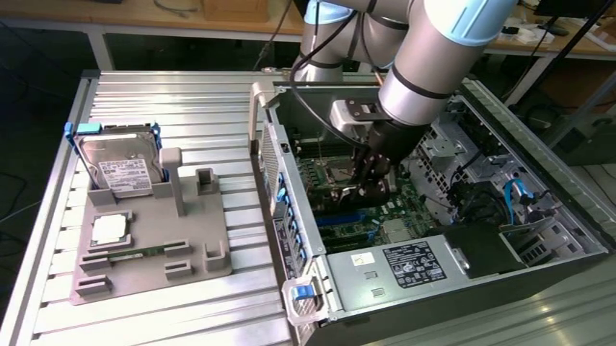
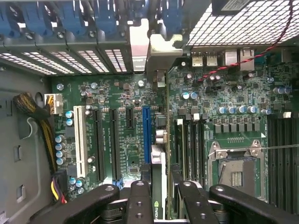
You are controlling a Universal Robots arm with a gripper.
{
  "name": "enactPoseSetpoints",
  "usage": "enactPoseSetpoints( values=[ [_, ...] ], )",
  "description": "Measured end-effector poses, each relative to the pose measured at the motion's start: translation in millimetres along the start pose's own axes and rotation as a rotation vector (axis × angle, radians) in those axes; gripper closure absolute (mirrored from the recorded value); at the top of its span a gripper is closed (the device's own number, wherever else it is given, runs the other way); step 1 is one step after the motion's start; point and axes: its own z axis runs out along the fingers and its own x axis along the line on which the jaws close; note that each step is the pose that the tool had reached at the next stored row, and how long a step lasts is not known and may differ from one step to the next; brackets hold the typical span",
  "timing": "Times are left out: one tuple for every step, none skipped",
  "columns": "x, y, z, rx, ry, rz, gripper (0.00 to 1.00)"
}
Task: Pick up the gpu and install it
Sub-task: 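Insert the gpu into the slot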
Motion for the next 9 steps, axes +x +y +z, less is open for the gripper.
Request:
enactPoseSetpoints(
  values=[
    [0.0,0.0,-0.3,0.0001,-0.0001,0.000,0.73],
    [0.0,0.0,-0.3,0.0001,-0.0003,0.000,0.73],
    [0.0,0.0,-0.3,0.0002,-0.0003,0.000,0.73],
    [0.1,0.1,-0.6,0.0001,-0.0001,0.000,0.73],
    [0.7,0.2,-1.2,-0.0001,0.0002,0.000,0.73],
    [1.7,0.1,-1.5,0.0000,0.0001,0.000,0.73],
    [2.4,0.1,-1.7,-0.0001,0.0001,0.000,0.73],
    [3.3,0.0,-1.7,0.0000,0.0001,0.000,0.73],
    [4.2,0.0,-1.7,0.0000,0.0000,0.000,0.73]
  ],
)
